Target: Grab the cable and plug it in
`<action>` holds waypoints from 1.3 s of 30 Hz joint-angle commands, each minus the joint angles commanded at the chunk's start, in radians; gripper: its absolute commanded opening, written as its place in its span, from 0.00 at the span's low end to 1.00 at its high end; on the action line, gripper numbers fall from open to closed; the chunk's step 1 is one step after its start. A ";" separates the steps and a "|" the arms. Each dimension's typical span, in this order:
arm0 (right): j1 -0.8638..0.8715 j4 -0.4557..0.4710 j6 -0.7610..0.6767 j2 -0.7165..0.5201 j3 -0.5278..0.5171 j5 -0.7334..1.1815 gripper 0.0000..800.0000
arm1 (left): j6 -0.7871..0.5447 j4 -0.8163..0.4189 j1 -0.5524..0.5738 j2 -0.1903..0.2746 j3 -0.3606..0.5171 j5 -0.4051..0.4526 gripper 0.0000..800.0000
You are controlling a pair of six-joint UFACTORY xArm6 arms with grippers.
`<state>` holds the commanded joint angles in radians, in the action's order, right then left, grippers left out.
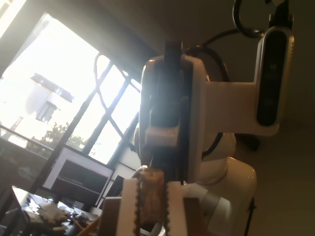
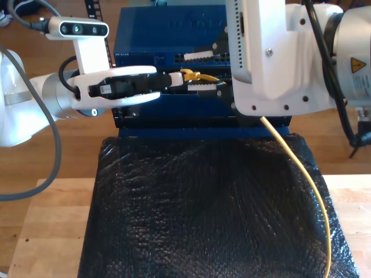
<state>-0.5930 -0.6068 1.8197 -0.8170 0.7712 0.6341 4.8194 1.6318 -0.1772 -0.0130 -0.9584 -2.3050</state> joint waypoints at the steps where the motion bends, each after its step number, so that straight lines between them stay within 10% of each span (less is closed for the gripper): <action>1: 0.000 0.000 0.000 0.000 0.000 0.000 0.33 | 0.000 0.000 0.000 0.000 0.000 0.000 0.03; 39: -0.012 0.000 0.002 -0.015 -0.003 0.002 0.33 | 0.046 0.014 0.000 -0.008 0.000 -0.020 0.04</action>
<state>-0.6053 -0.6068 1.8213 -0.8324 0.7681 0.6356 4.8654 1.6456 -0.1772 -0.0207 -0.9584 -2.3249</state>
